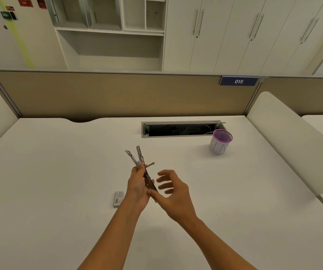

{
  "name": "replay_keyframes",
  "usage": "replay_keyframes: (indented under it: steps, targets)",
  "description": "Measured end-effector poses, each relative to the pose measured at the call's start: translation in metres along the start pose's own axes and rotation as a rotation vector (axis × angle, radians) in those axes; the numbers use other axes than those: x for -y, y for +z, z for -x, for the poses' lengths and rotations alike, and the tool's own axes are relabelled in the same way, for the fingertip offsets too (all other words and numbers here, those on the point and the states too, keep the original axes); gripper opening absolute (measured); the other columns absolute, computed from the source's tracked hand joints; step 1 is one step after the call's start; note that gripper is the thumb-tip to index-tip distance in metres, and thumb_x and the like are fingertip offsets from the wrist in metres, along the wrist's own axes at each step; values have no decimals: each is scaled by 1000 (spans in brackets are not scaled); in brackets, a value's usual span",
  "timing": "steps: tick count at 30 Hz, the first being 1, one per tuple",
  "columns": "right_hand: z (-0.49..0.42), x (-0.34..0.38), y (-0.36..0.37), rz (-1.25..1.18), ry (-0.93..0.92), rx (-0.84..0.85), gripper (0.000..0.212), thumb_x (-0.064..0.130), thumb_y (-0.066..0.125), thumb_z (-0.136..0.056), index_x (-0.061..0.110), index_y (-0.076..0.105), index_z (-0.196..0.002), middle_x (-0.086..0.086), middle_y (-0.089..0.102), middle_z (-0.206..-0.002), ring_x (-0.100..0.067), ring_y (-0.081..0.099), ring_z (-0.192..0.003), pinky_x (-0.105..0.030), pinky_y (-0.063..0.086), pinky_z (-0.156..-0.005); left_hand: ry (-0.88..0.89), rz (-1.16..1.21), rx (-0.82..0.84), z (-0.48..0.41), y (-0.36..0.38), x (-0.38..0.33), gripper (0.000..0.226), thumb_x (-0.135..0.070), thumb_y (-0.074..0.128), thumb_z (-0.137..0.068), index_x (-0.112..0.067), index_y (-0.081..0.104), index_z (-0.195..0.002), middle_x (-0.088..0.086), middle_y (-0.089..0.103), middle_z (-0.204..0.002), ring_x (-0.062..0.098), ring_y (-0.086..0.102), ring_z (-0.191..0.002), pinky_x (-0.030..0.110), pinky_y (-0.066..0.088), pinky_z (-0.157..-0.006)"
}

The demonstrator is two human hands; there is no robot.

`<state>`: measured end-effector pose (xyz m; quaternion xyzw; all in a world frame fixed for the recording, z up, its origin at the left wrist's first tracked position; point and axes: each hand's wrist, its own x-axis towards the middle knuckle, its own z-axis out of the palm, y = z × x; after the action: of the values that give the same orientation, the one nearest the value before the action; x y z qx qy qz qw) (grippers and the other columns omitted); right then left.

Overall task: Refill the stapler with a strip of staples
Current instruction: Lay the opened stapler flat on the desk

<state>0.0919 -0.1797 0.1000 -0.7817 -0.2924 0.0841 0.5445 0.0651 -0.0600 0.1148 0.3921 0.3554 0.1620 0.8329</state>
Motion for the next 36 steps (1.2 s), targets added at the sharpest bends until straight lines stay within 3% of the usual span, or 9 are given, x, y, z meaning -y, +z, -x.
replay_keyframes:
  steps: [4, 11, 13, 18, 22, 27, 31, 36]
  targets:
    - [8, -22, -3, 150, -6, 45, 24, 31, 76, -78, 34, 61, -97, 21, 69, -88, 2, 65, -82, -12, 52, -73, -12, -50, -4, -11, 1, 15, 24, -37, 47, -96, -17, 56, -88, 2, 43, -76, 18, 43, -72, 39, 43, -84]
    - [4, -66, -23, 451, -24, 53, 16, 16, 64, -87, 22, 65, -102, 7, 69, -94, -7, 59, -78, -10, 46, -74, -67, -179, -35, -32, -2, 50, 25, -27, 60, -91, -3, 59, -98, 8, 61, -85, 21, 62, -78, 33, 54, -79]
    - [2, -80, -30, 514, -19, 55, 18, 13, 61, -88, 20, 66, -104, 5, 69, -94, -7, 58, -77, -8, 43, -72, -78, -302, -89, -39, -6, 63, 29, -29, 66, -87, -2, 64, -97, 9, 66, -86, 20, 63, -74, 31, 56, -76]
    - [-2, -108, -41, 597, 26, 136, 23, 11, 56, -93, 17, 66, -112, 2, 69, -107, -17, 64, -94, -26, 51, -82, -61, -606, -123, -48, -12, 89, 29, -39, 67, -83, -10, 70, -82, 3, 74, -78, 17, 67, -67, 31, 51, -64]
    - [-4, -123, -45, 657, 33, 195, 26, 11, 50, -96, 17, 65, -116, 1, 68, -113, -19, 61, -103, -27, 48, -85, -52, -885, -72, -53, -15, 98, 39, -52, 60, -81, -15, 68, -72, 6, 74, -79, 26, 68, -76, 34, 49, -69]
    - [-1, -136, -47, 675, 30, 204, 27, 9, 47, -97, 15, 65, -116, 0, 67, -114, -20, 58, -107, -26, 45, -86, 10, -1327, -52, -57, -14, 99, 49, -60, 50, -82, -15, 66, -75, 5, 72, -86, 27, 67, -85, 31, 46, -69]
    - [-1, -140, -48, 653, -7, 178, 24, 10, 53, -95, 15, 68, -112, 0, 69, -111, -20, 62, -101, -24, 45, -82, 80, -1395, -58, -57, -16, 100, 48, -59, 46, -87, -20, 49, -60, 6, 70, -84, 27, 64, -82, 29, 38, -62]
    - [-7, -136, -44, 639, -105, 143, 22, 19, 62, -90, 20, 69, -111, 5, 72, -107, -17, 65, -95, -25, 47, -81, 198, -1305, -24, -52, -28, 99, 42, -54, 43, -91, -20, 59, -72, 3, 70, -77, 24, 64, -74, 32, 45, -62]
